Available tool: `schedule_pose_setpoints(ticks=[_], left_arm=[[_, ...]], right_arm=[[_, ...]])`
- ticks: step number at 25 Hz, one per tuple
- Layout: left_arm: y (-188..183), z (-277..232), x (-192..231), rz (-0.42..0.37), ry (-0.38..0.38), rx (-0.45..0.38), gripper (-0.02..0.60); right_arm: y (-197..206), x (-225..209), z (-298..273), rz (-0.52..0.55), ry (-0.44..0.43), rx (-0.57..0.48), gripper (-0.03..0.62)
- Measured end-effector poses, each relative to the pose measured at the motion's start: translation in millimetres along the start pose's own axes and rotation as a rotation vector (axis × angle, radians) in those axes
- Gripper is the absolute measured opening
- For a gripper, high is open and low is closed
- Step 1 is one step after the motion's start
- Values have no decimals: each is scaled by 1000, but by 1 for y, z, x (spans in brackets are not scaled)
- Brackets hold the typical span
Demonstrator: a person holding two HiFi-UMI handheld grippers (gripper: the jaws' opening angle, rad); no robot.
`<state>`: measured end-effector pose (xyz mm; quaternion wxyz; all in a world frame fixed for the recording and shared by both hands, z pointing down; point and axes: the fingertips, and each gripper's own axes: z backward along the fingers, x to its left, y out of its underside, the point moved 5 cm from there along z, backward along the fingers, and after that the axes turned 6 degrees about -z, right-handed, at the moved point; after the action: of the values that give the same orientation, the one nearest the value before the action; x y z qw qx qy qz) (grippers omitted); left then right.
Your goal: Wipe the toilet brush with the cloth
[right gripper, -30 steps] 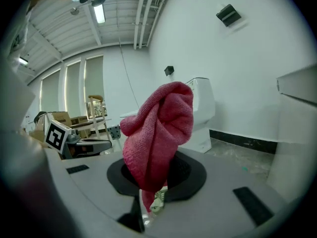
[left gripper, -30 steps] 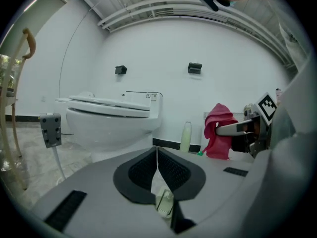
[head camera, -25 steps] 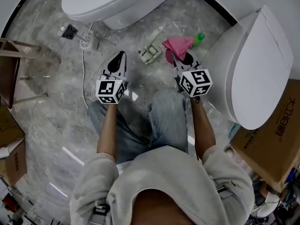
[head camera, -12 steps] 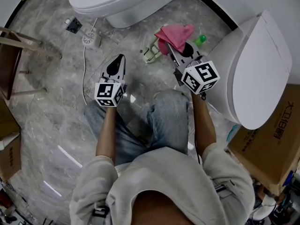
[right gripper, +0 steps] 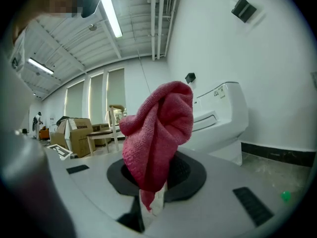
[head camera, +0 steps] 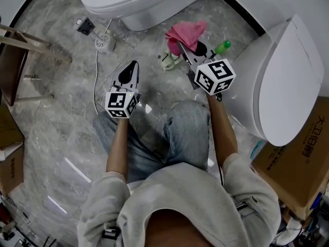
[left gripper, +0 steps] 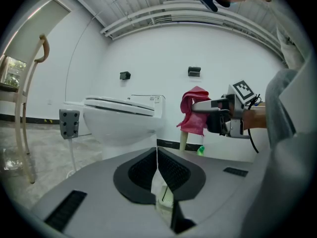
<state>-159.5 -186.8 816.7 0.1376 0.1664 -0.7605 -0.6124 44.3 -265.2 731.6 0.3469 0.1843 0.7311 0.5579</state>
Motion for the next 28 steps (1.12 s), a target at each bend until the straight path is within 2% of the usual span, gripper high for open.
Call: schedule_pose_setpoints(ticks=[28], left_arm=[[7, 2, 2, -1, -23, 18, 25]], right_arm=[[187, -42, -25, -150, 49, 397, 72]])
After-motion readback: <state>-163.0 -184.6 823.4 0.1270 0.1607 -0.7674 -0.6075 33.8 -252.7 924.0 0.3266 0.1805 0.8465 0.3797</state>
